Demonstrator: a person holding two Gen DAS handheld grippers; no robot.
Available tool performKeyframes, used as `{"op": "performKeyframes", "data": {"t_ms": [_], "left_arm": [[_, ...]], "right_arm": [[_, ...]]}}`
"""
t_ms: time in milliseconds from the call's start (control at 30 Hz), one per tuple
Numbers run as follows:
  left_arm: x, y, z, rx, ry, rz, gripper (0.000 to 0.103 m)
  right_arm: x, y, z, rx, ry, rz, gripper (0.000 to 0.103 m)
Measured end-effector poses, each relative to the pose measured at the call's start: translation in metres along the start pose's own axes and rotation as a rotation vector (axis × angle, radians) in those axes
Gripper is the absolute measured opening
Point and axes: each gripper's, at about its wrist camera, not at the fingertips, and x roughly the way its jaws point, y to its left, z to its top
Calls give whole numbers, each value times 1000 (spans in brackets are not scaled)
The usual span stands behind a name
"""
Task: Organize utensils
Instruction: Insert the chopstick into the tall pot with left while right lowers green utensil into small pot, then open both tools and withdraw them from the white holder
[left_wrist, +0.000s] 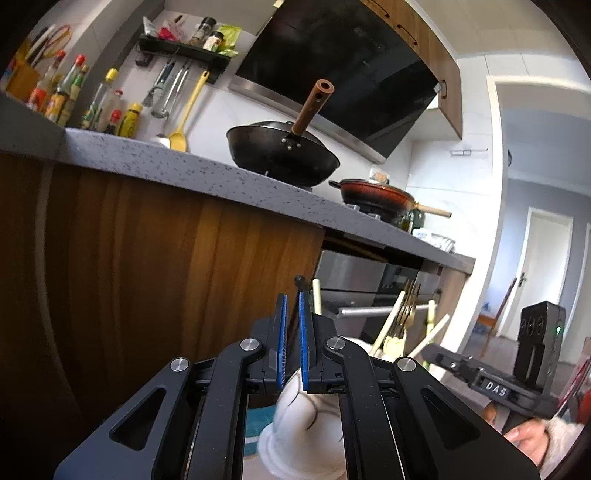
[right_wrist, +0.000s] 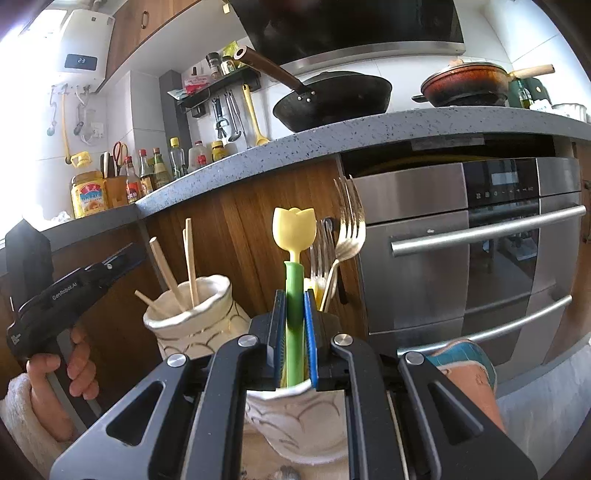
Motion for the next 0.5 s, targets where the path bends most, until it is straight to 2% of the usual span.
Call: {"op": "performKeyframes", "data": {"t_ms": [100,433,500], "left_arm": [[-10,-1,-2,19,2,34,10],[-19,8,-10,3,40,61,19],[-19,9,-11,1,47,63,22]], "right_arm": [[-2,1,-5,-11,19,-16,10],[1,3,-12,-36,61,-49,10],[1,4,-13,-42,62,-56,18]]}}
